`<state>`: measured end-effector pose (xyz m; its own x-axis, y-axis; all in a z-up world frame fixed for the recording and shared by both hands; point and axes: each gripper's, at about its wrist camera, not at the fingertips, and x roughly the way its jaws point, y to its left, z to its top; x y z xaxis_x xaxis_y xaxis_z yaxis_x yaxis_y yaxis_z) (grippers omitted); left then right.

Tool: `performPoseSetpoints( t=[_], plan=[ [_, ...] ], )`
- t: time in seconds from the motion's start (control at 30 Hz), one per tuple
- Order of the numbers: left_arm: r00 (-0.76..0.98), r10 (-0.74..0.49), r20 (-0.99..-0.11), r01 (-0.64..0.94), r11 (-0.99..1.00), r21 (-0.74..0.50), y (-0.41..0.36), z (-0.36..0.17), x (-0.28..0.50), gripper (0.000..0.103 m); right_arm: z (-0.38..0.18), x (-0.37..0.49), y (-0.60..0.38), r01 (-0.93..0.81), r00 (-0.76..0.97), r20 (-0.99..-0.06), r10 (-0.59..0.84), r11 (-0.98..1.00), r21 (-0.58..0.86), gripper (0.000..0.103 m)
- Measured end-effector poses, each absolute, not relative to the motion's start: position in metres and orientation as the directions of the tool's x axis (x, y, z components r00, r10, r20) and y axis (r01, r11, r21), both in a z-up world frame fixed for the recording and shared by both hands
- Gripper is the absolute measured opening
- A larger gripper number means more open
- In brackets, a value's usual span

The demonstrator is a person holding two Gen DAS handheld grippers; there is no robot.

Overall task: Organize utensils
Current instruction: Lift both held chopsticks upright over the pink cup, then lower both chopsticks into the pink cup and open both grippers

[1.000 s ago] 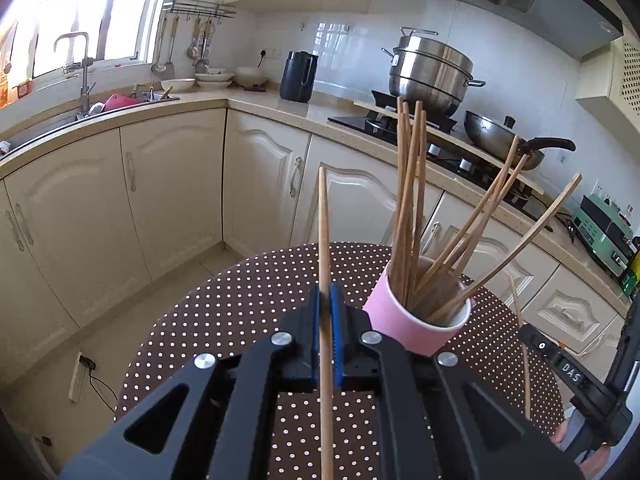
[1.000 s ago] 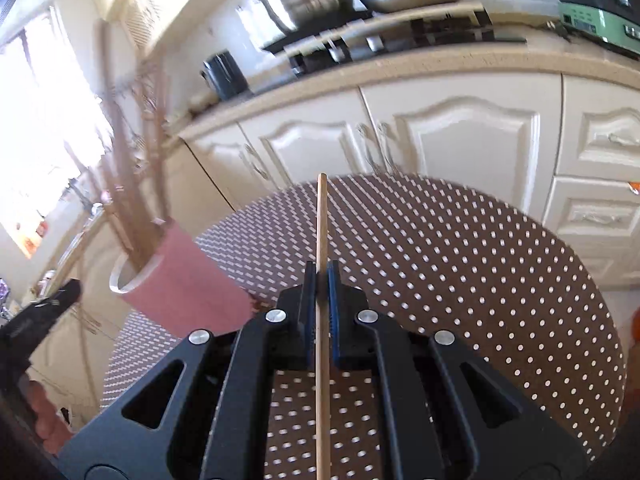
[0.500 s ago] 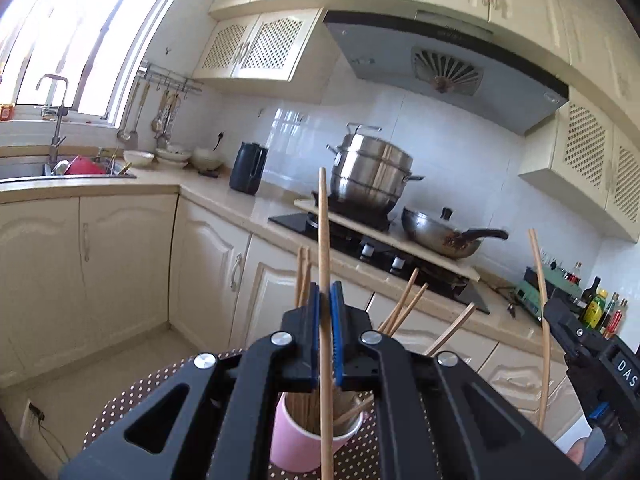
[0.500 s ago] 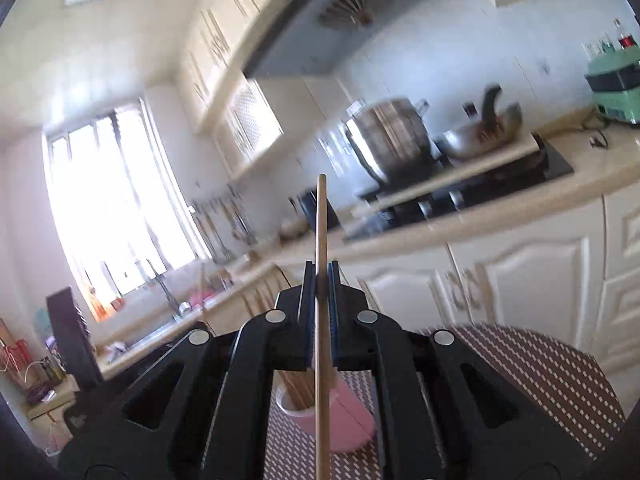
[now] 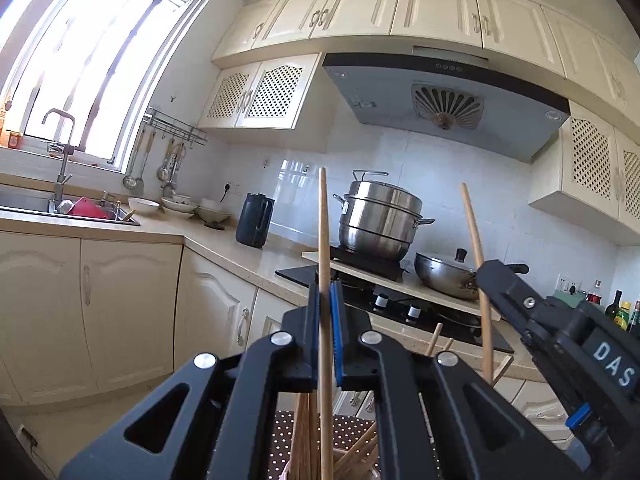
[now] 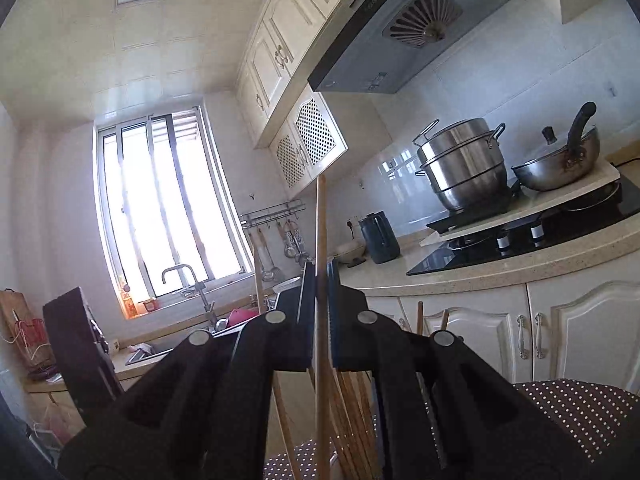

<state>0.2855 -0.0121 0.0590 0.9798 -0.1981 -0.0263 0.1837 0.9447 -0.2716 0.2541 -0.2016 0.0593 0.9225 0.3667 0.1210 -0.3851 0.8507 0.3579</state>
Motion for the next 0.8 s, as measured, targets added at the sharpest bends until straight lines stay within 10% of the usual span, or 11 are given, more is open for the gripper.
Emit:
performPoseSetpoints(
  t=[0.8],
  plan=[
    [0.973,-0.226,-0.039,0.211,0.951,-0.226,-0.008,0.004,0.303,0.006,0.008,0.292,-0.196,-0.370,0.928,0.163,0.335,0.881,0.294,0.006]
  ],
)
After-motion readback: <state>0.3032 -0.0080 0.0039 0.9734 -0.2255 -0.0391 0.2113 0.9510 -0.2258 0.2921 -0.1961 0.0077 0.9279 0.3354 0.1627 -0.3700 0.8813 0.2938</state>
